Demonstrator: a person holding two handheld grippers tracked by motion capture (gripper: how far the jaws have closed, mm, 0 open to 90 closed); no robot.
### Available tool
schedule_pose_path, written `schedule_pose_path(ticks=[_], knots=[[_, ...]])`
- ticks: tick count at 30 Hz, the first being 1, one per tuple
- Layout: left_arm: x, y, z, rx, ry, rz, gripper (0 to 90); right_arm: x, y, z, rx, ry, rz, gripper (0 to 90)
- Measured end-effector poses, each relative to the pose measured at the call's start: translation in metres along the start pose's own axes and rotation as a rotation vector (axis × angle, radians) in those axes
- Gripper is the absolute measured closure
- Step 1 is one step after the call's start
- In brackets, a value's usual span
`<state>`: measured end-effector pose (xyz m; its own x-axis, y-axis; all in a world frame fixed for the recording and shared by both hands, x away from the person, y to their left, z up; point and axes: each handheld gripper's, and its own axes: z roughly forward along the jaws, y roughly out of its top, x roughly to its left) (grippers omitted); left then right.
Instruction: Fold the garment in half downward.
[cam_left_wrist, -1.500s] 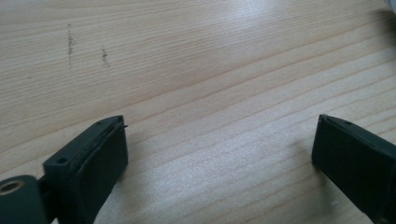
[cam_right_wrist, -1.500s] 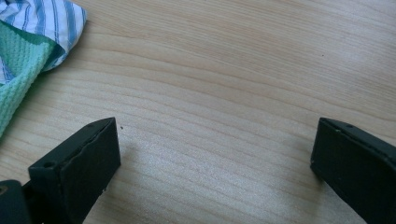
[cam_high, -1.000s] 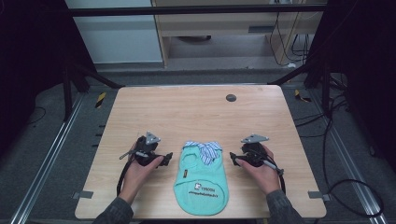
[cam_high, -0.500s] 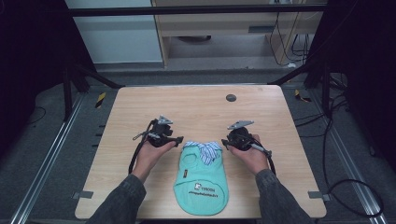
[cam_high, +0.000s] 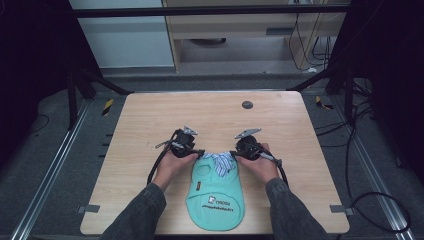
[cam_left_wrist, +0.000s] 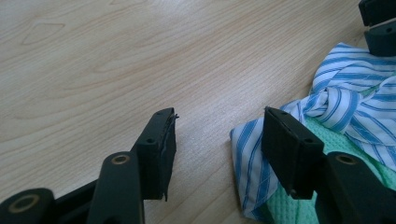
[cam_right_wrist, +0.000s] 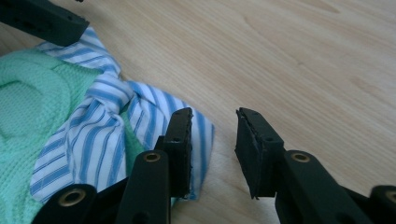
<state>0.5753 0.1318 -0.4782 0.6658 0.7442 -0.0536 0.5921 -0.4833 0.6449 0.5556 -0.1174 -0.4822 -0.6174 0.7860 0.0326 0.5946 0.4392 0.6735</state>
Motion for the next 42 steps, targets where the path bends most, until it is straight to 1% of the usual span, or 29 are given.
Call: schedule_pose_path(ticks=[5,7,8,11,14,15,16,17,18,19,20,21,22,23,24,26,28,30,33,34,39,40,42], knots=[[-0.002,-0.003,0.006,0.029,-0.007,0.013,44.2,0.004,-0.002,0.003,0.015,0.021,0.0,62.8],[-0.002,-0.005,0.008,0.029,-0.01,0.008,43.3,0.006,-0.002,0.005,0.022,0.021,-0.006,60.6],[-0.002,-0.005,0.008,0.027,-0.011,0.008,42.9,0.007,-0.002,0.006,0.027,0.025,-0.001,60.5],[-0.002,-0.005,0.008,0.023,-0.014,0.01,42.7,0.009,-0.002,0.009,0.039,0.022,-0.013,59.3],[-0.003,-0.006,0.008,0.024,-0.011,0.025,42.7,0.008,-0.002,0.01,0.037,0.026,-0.01,59.0],[-0.004,-0.007,0.007,0.023,-0.027,0.027,43.5,0.009,-0.002,0.01,0.039,0.025,-0.011,59.2],[-0.005,-0.007,0.006,0.021,-0.032,0.025,49.4,0.011,-0.002,0.009,0.043,0.029,-0.011,64.0],[-0.005,-0.007,0.006,0.021,-0.032,0.025,52.4,0.011,-0.002,0.009,0.043,0.029,-0.011,64.0],[-0.007,-0.008,0.005,0.021,-0.06,0.029,58.1,0.012,-0.002,0.009,0.043,0.036,-0.027,69.2],[-0.007,-0.008,0.005,0.021,-0.06,0.029,63.3,0.012,-0.002,0.009,0.043,0.036,-0.027,69.2],[-0.008,-0.009,0.005,0.026,-0.08,0.033,70.4,0.014,-0.001,0.009,0.051,0.051,-0.037,75.1],[-0.01,-0.009,0.004,0.029,-0.104,0.027,73.4,0.015,-0.001,0.009,0.056,0.063,-0.034,77.1],[-0.01,-0.009,0.004,0.029,-0.104,0.027,76.3,0.015,-0.001,0.009,0.056,0.063,-0.034,77.1],[-0.011,-0.01,0.004,0.03,-0.114,0.027,76.3,0.015,-0.001,0.009,0.055,0.064,-0.042,79.1],[-0.011,-0.01,0.004,0.029,-0.117,0.025,79.4,0.016,-0.001,0.009,0.057,0.068,-0.052,81.7],[-0.012,-0.01,0.003,0.032,-0.116,0.031,82.6,0.017,0.0,0.008,0.058,0.07,-0.062,83.1],[-0.014,-0.009,0.001,0.031,-0.104,0.046,84.5,0.018,0.0,0.005,0.052,0.067,-0.062,83.5],[-0.015,-0.008,-0.003,0.019,-0.093,0.064,84.7,0.018,0.001,0.0,0.034,0.073,-0.066,83.7],[-0.017,-0.004,-0.011,-0.006,-0.094,0.072,84.9,0.018,0.004,-0.009,0.026,0.073,-0.08,83.7],[-0.017,-0.002,-0.015,-0.007,-0.095,0.08,85.0,0.019,0.005,-0.012,0.018,0.075,-0.079,83.7],[-0.023,0.006,-0.03,-0.035,-0.097,0.11,85.1,0.021,0.009,-0.029,-0.006,0.08,-0.118,83.7],[-0.024,0.008,-0.033,-0.043,-0.098,0.113,85.1,0.022,0.01,-0.032,-0.009,0.082,-0.117,83.7],[-0.025,0.012,-0.038,-0.057,-0.1,0.12,85.2,0.022,0.011,-0.038,-0.011,0.081,-0.133,83.7]])
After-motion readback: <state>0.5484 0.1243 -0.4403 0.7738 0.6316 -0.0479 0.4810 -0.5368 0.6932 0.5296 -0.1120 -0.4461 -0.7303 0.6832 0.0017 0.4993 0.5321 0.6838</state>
